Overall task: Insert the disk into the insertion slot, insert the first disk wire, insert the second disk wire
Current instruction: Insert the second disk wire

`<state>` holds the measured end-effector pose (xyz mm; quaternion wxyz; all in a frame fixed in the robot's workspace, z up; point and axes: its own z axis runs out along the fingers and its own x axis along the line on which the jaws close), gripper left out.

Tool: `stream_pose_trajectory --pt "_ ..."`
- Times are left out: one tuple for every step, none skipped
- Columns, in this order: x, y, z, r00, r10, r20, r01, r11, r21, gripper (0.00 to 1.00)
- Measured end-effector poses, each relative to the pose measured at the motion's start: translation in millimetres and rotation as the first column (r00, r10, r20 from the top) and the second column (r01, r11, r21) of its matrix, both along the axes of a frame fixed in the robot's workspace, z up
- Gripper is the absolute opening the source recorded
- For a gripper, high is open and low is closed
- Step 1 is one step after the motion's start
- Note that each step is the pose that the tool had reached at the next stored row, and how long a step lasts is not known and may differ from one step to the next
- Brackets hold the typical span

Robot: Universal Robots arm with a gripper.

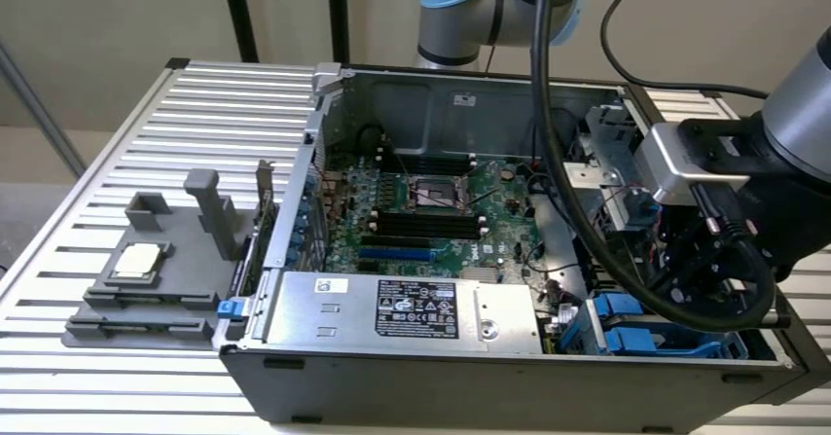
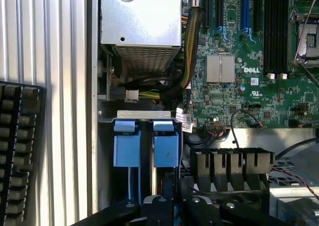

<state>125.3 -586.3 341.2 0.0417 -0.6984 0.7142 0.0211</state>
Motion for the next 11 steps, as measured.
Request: stream_pose_trajectory --pt "0.0 0.0 -0.1 1.0 0.0 0.0002 0.0 1.0 0.0 0.16" --pt "0.0 0.1 -0.3 1.0 0.0 0.0005 0.0 1.0 -0.0001 0.16" --pt "0.0 0.1 -0.5 1.0 0.0 0.0008 0.0 1.0 -0.0002 0.16" --pt "0.0 0.1 -1.0 1.0 0.0 0.0012 0.0 1.0 -0.0001 0.16" --pt "0.0 0.0 -1.4 1.0 0.0 0.0015 0.0 1.0 0.0 0.16" --pt "0.0 0.0 -1.9 1.0 0.0 0.0019 0.0 1.0 0.0003 0.16" --pt "0.0 0.0 -2.3 1.0 0.0 0.0022 0.0 1.0 0.0004 0.16" --pt "0.0 0.0 -2.7 1.0 0.001 0.0025 -0.001 1.0 0.0006 0.16" --pt "0.0 0.0 -3.1 1.0 0.001 0.0027 -0.001 1.0 0.0009 0.16" --pt "0.0 0.0 -3.4 1.0 0.001 0.0029 -0.001 1.0 0.0011 0.16" --pt "0.0 0.0 -3.7 1.0 0.001 0.003 -0.001 1.0 0.0013 0.16"
